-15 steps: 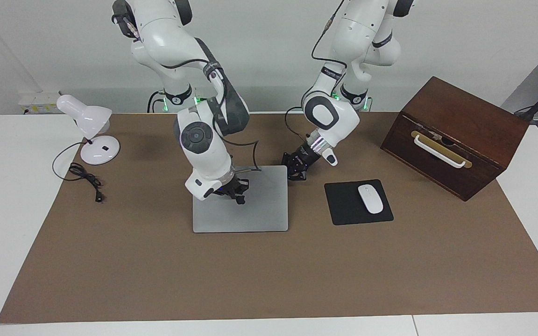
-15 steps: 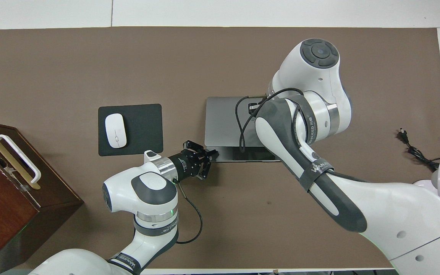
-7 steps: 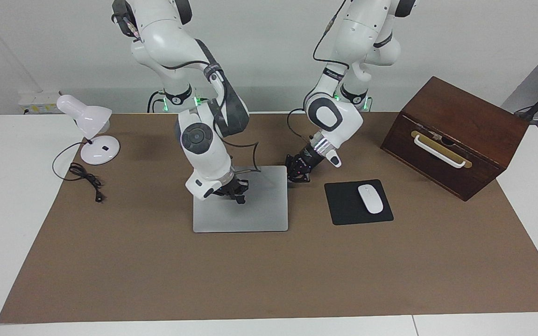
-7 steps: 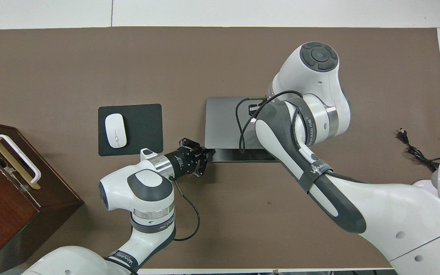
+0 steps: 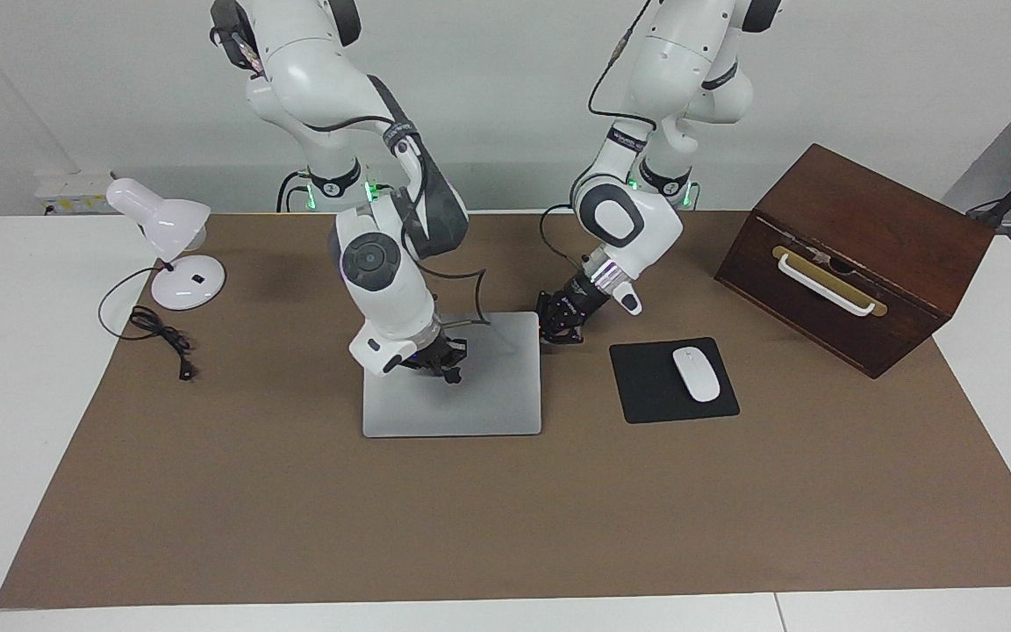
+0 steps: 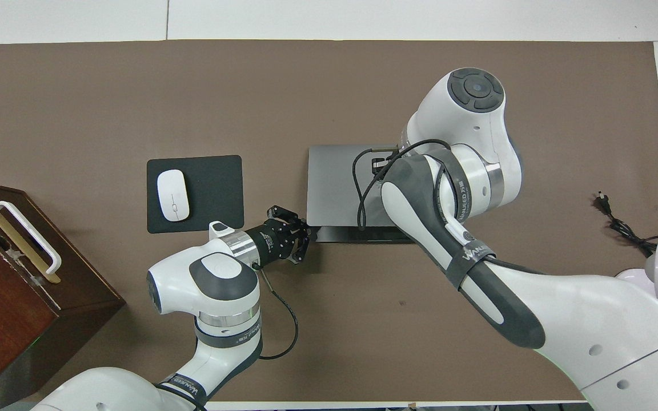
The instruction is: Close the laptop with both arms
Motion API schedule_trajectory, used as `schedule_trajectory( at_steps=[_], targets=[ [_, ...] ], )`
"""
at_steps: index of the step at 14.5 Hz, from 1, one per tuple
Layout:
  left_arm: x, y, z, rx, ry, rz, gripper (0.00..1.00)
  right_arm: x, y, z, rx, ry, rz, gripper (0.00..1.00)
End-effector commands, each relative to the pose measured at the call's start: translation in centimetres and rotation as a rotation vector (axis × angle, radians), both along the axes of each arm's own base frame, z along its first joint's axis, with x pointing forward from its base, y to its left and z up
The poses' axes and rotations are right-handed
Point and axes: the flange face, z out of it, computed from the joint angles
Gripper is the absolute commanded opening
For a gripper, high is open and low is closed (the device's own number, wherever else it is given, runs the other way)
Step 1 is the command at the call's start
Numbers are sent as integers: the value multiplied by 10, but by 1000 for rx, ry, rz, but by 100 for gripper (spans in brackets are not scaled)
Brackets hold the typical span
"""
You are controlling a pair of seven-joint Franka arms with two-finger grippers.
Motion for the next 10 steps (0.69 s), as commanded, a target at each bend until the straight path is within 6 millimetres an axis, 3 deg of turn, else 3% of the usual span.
schedule_trajectory(
  at_steps=[1,10],
  targets=[
    [2,16,-33,65,21,18,0,-7,-3,1,26,-2,0,0],
    [2,15,-33,65,21,16,0,-12,-3,-8,19,14,0,0]
  ],
)
